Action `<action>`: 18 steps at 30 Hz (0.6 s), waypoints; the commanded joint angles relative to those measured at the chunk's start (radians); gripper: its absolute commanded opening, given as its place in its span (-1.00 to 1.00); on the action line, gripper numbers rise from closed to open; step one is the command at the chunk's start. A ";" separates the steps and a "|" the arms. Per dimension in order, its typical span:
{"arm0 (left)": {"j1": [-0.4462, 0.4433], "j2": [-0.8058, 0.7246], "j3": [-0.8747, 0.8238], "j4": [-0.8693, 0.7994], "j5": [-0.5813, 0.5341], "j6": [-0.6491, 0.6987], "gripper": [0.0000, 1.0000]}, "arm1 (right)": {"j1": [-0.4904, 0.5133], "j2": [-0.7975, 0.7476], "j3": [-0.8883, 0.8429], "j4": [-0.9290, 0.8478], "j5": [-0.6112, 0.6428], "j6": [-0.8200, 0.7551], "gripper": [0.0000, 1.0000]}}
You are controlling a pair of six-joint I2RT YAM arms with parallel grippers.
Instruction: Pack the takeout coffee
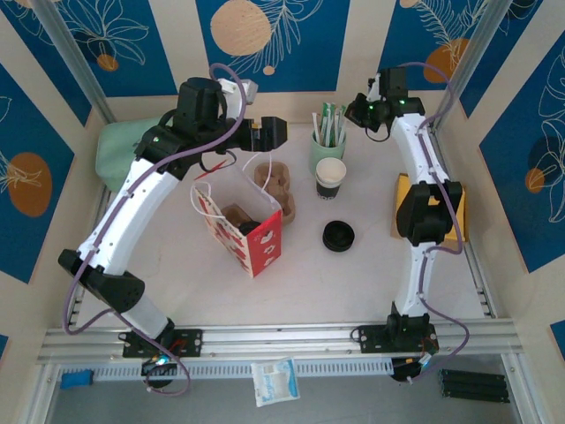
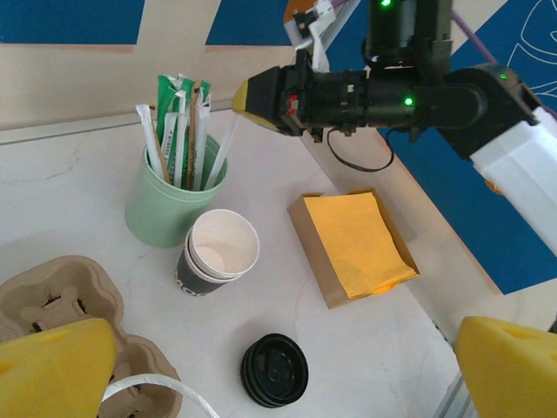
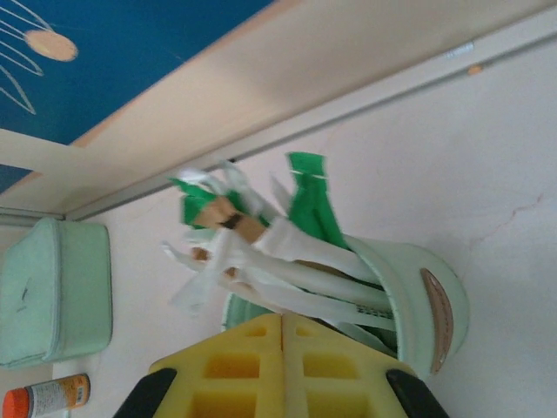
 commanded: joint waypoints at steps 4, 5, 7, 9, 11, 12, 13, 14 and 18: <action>-0.010 -0.007 -0.010 0.020 0.006 0.024 0.99 | 0.007 -0.097 -0.052 0.069 0.037 -0.035 -1.00; -0.010 -0.009 -0.010 0.021 0.005 0.024 0.99 | 0.007 -0.105 -0.053 0.073 0.037 -0.036 -1.00; -0.009 -0.012 -0.013 0.020 -0.003 0.028 0.99 | 0.007 -0.124 -0.054 0.082 0.035 -0.036 -1.00; -0.010 -0.015 -0.017 0.020 -0.007 0.030 0.99 | 0.007 -0.142 -0.051 0.086 0.030 -0.036 -1.00; -0.011 -0.017 -0.022 0.020 -0.011 0.033 0.99 | 0.006 -0.160 -0.045 0.087 0.023 -0.036 -1.00; -0.011 -0.020 -0.023 0.020 -0.013 0.033 0.99 | 0.005 -0.171 -0.042 0.089 0.018 -0.036 -1.00; -0.011 -0.020 -0.027 0.019 -0.015 0.034 0.99 | 0.003 -0.183 -0.041 0.091 0.015 -0.034 -1.00; -0.011 -0.022 -0.029 0.019 -0.016 0.035 0.99 | 0.004 -0.196 -0.042 0.095 0.009 -0.034 -1.00; -0.010 -0.032 -0.038 0.018 -0.028 0.041 0.99 | 0.000 -0.245 -0.037 0.105 -0.033 -0.014 -1.00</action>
